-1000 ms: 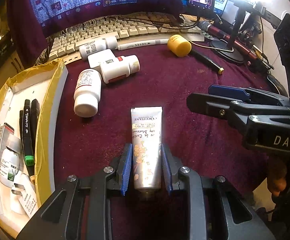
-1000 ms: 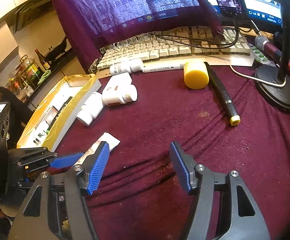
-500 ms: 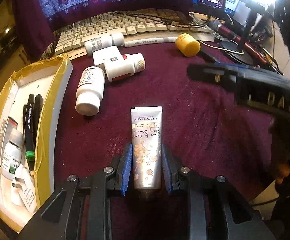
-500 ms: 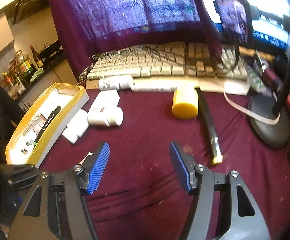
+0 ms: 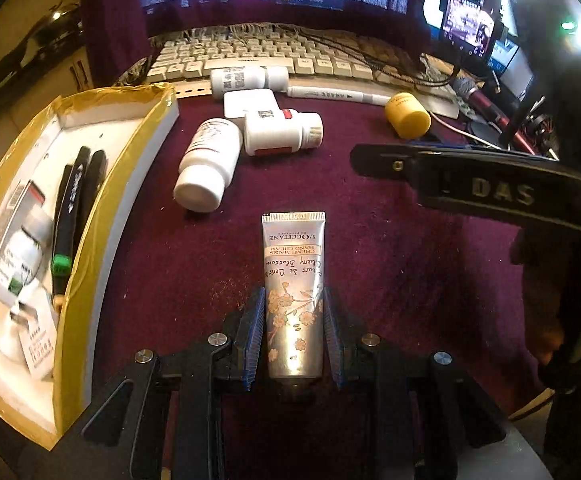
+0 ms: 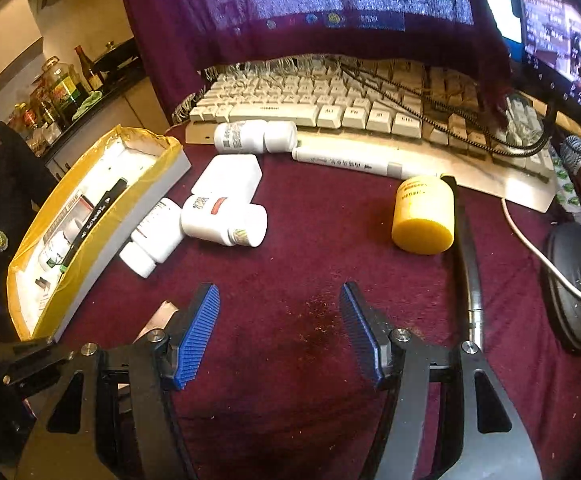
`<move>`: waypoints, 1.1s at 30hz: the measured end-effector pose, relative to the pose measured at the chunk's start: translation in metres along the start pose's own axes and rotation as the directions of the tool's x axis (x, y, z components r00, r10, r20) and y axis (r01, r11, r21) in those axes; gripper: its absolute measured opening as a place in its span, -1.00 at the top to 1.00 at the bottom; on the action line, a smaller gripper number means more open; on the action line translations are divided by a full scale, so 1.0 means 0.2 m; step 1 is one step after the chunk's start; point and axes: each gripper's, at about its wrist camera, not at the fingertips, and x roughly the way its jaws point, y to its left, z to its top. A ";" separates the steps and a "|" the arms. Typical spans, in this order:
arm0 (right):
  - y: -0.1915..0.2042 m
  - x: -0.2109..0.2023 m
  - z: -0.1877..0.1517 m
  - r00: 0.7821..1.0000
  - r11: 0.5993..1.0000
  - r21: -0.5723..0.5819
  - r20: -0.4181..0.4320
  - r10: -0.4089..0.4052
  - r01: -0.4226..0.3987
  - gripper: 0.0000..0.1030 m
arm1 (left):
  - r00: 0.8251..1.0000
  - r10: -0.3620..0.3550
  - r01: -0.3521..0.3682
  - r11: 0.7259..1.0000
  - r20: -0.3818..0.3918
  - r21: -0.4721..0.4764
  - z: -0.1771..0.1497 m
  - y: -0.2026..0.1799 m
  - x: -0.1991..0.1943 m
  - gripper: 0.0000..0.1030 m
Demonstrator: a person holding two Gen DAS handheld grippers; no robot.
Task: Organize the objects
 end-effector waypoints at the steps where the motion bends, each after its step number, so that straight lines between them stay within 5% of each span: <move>1: 0.00 0.00 0.00 1.000 1.000 0.009 0.004 -0.008 0.008 -0.20 | 1.000 -0.008 0.008 1.000 0.010 -0.006 -0.01 0.01 -0.01 0.52; 8: 0.04 -0.03 -0.03 0.997 0.996 0.089 0.068 -0.038 0.032 -0.20 | 0.998 -0.060 0.059 0.998 0.016 0.038 -0.04 0.06 -0.04 0.52; 15: 0.07 -0.08 -0.01 0.986 0.984 0.106 0.063 -0.152 0.144 -0.20 | 0.988 -0.148 0.144 0.985 0.038 0.092 -0.03 0.08 -0.03 0.52; 23: 0.14 0.01 0.08 0.996 0.991 0.104 0.039 -0.086 0.082 -0.20 | 0.966 -0.248 0.244 0.968 0.074 0.053 -0.07 0.19 -0.05 0.52; 33: 0.31 0.10 0.21 0.999 0.998 0.054 0.021 0.030 -0.031 -0.20 | 0.962 -0.257 0.255 0.967 0.093 0.025 -0.11 0.23 -0.06 0.52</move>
